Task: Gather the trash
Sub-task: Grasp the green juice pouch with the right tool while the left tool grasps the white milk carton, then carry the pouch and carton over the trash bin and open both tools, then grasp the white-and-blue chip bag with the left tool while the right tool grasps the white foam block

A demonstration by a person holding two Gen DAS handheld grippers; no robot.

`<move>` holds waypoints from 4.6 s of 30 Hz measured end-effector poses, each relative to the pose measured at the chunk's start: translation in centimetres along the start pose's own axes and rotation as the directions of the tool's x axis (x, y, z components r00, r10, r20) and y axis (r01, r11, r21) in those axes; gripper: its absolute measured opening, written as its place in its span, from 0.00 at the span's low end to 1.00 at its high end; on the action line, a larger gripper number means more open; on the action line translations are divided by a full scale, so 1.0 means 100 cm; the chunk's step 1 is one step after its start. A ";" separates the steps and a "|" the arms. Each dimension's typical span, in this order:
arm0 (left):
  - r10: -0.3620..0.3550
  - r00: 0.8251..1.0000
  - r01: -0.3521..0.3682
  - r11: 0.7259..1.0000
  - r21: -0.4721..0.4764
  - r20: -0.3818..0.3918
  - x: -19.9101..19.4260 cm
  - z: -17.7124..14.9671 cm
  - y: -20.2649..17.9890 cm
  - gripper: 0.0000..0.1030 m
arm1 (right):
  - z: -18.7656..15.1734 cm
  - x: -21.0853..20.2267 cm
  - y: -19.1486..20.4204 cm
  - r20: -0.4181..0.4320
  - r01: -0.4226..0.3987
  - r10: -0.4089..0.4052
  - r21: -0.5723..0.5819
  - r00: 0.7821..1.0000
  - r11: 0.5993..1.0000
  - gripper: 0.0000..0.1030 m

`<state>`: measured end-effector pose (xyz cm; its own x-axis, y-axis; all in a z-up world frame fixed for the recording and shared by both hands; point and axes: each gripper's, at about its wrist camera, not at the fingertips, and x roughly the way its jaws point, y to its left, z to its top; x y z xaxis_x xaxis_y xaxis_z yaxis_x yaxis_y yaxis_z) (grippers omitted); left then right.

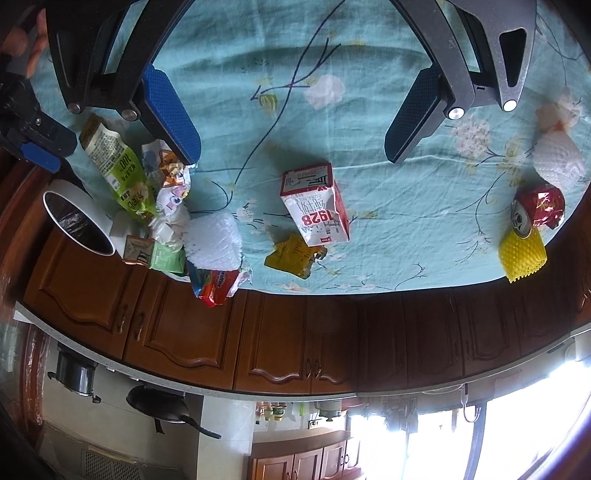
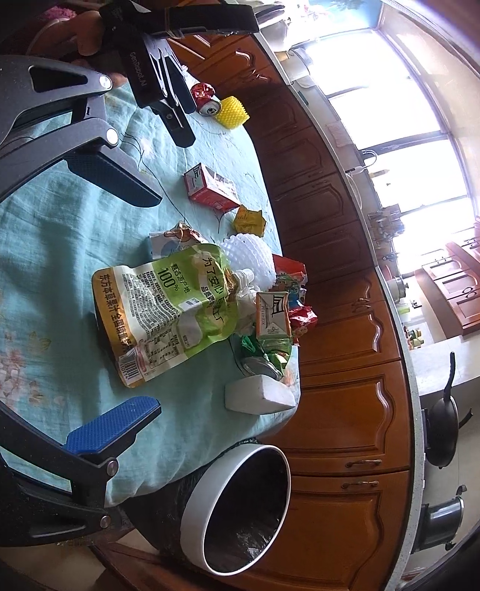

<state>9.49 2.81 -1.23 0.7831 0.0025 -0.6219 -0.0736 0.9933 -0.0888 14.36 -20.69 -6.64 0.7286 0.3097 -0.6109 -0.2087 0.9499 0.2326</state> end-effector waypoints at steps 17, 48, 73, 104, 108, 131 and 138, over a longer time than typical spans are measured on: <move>0.060 0.989 -0.060 0.998 0.000 -0.132 0.102 0.049 0.002 0.97 | 0.021 0.068 -0.031 -0.200 -0.100 0.104 0.030 0.974 0.995 0.97; -0.203 0.972 0.218 0.967 0.131 -0.119 0.022 0.031 -0.031 0.45 | 0.007 -0.005 -0.034 -0.058 -0.153 0.157 0.076 0.986 0.985 0.34; -0.365 0.917 0.398 0.848 0.350 -0.158 0.059 0.058 -0.167 0.45 | 0.048 -0.040 -0.160 0.004 0.137 -0.142 0.238 0.990 0.961 0.34; -0.377 0.865 0.485 0.796 0.361 -0.331 0.200 0.102 -0.304 0.46 | 0.090 0.013 -0.253 -0.201 0.298 -0.252 0.246 0.947 0.922 0.40; -0.375 0.863 0.485 0.802 0.350 -0.337 0.203 0.101 -0.302 0.57 | 0.091 0.009 -0.259 -0.186 0.284 -0.239 0.275 0.953 0.918 0.46; -0.216 0.967 0.233 0.964 0.130 -0.133 0.106 0.057 -0.139 0.65 | 0.059 -0.020 -0.135 0.016 0.078 -0.085 0.257 0.996 0.963 0.78; -0.124 0.984 0.128 0.991 0.030 -0.128 0.083 0.043 -0.087 0.65 | 0.052 0.005 -0.095 -0.016 0.020 -0.017 0.207 1.000 0.978 0.78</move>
<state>19.28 -5.33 -2.20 0.7008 -0.1352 -0.7004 0.0460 0.9884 -0.1448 20.03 -29.77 -5.22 0.7218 0.2941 -0.6265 -0.0544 0.9265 0.3722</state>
